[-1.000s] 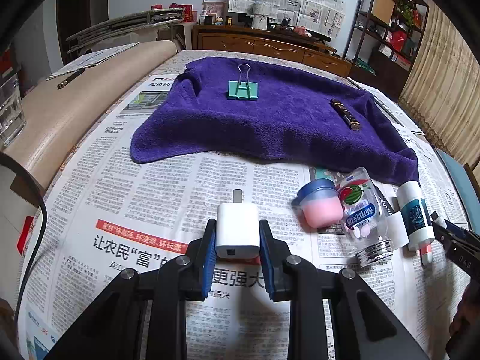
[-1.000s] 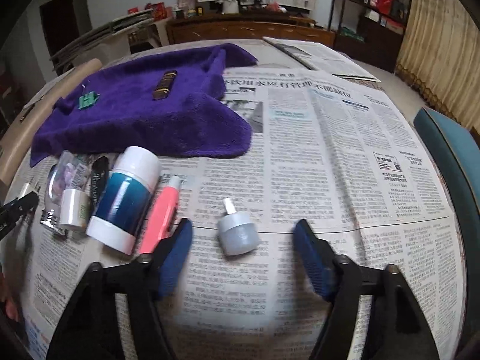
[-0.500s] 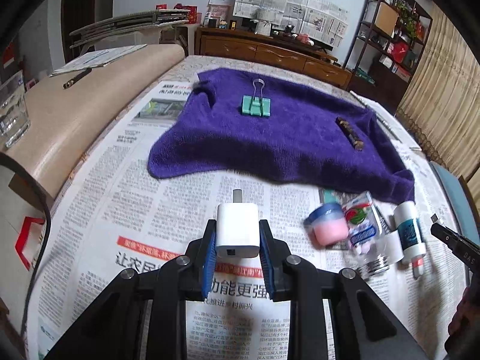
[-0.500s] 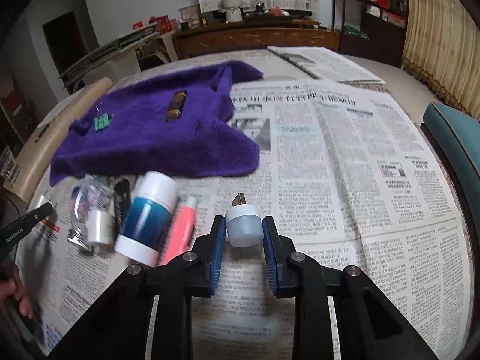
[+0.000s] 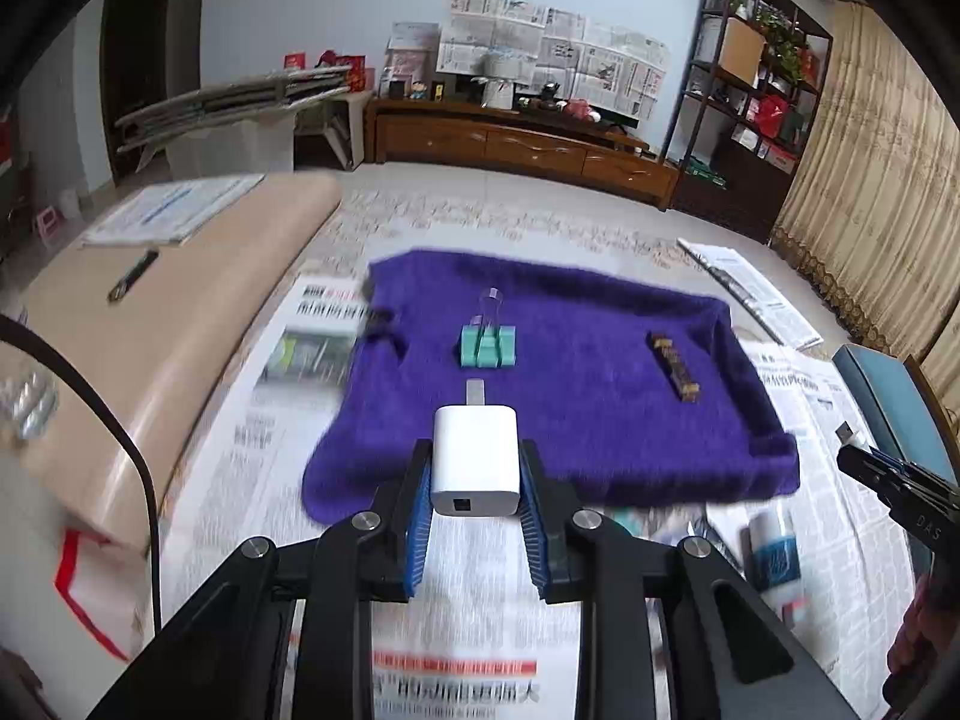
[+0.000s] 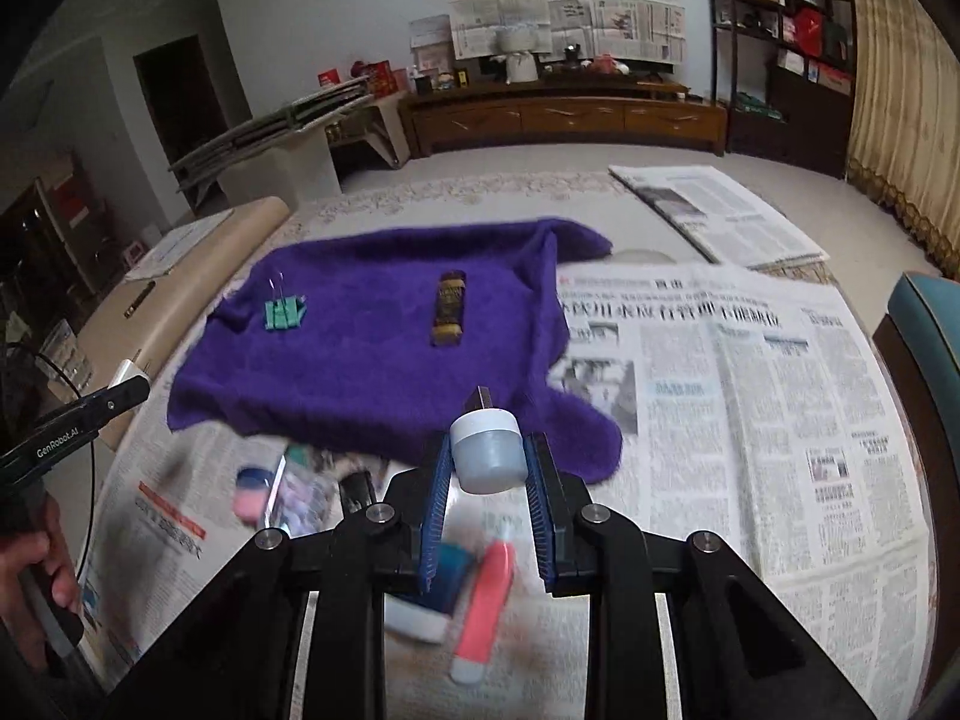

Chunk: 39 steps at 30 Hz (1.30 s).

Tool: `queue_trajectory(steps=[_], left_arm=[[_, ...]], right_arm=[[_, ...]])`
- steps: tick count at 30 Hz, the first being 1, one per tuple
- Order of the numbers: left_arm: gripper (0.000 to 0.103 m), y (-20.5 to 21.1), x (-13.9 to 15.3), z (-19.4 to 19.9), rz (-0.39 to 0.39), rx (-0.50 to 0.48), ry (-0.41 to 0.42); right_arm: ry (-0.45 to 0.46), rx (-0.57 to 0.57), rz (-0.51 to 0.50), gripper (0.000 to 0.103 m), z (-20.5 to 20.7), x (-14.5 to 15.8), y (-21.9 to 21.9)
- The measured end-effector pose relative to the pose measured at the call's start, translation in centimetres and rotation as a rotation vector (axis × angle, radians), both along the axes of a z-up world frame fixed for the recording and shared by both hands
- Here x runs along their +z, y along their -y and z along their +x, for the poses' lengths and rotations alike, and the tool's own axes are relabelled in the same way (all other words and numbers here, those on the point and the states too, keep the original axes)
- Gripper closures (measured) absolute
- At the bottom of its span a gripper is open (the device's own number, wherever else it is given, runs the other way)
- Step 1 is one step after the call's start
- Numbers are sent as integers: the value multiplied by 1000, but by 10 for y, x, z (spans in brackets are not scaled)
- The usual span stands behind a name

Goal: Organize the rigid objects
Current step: 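Place the white charger and small white bottle onto the purple towel with both tools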

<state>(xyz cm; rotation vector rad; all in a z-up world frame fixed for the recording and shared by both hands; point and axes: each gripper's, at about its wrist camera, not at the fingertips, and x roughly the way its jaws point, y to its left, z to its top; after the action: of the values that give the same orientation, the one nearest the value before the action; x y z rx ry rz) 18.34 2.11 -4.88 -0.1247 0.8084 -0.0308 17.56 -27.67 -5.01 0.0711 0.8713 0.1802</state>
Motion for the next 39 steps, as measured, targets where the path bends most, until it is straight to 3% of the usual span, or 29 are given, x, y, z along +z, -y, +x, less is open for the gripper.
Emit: queue_trajectory(steps=[8, 23, 30, 39], left_arm=[[78, 2, 4, 45, 3, -30, 2], [78, -13, -53, 105, 3, -43, -109], [78, -6, -71, 114, 49, -75, -156], [78, -2, -79, 118, 119, -131, -193]], right_arm=[[-22, 7, 14, 78, 55, 3, -8], [-154, 41, -119, 78, 148, -53, -32], [-195, 57, -176, 78, 157, -72, -38], [-182, 125, -271, 78, 151, -76, -48]])
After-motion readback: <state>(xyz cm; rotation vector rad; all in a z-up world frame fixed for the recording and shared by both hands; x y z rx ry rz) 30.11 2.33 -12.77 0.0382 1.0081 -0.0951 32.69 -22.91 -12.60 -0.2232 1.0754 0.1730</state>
